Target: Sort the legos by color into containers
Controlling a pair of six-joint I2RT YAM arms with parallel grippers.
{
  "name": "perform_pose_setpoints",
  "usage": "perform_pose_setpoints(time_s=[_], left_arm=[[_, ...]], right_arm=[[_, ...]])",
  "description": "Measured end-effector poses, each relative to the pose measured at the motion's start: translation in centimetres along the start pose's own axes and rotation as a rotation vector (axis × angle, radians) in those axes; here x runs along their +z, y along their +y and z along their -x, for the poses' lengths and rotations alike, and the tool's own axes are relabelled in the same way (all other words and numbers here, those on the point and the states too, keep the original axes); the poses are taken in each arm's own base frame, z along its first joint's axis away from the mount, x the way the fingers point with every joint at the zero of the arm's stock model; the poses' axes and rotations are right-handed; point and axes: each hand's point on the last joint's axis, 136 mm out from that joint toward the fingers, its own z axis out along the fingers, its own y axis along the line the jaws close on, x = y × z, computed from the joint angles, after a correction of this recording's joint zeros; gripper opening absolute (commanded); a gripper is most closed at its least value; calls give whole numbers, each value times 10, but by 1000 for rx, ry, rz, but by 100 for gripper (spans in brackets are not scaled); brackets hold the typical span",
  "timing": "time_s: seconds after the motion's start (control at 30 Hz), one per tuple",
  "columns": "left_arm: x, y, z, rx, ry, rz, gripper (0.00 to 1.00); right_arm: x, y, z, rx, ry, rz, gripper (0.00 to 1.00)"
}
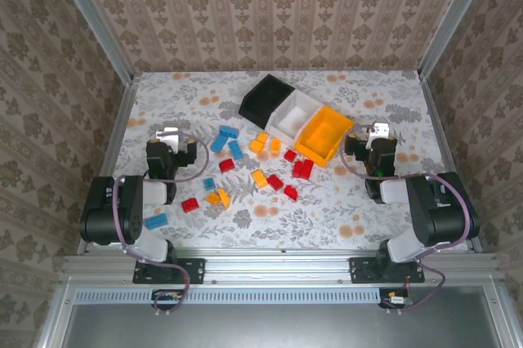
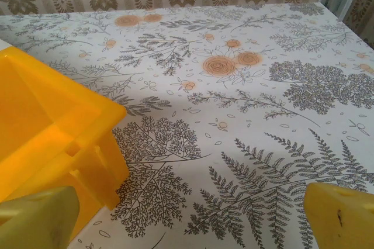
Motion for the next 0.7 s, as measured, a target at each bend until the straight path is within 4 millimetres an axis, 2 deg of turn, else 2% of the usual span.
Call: perform_pose_setpoints(time_s=[0.7], left_arm=[[1,4,-4,-7,20,-4,100]], right_arm=[[0,-1,0,2,1,-1,100]])
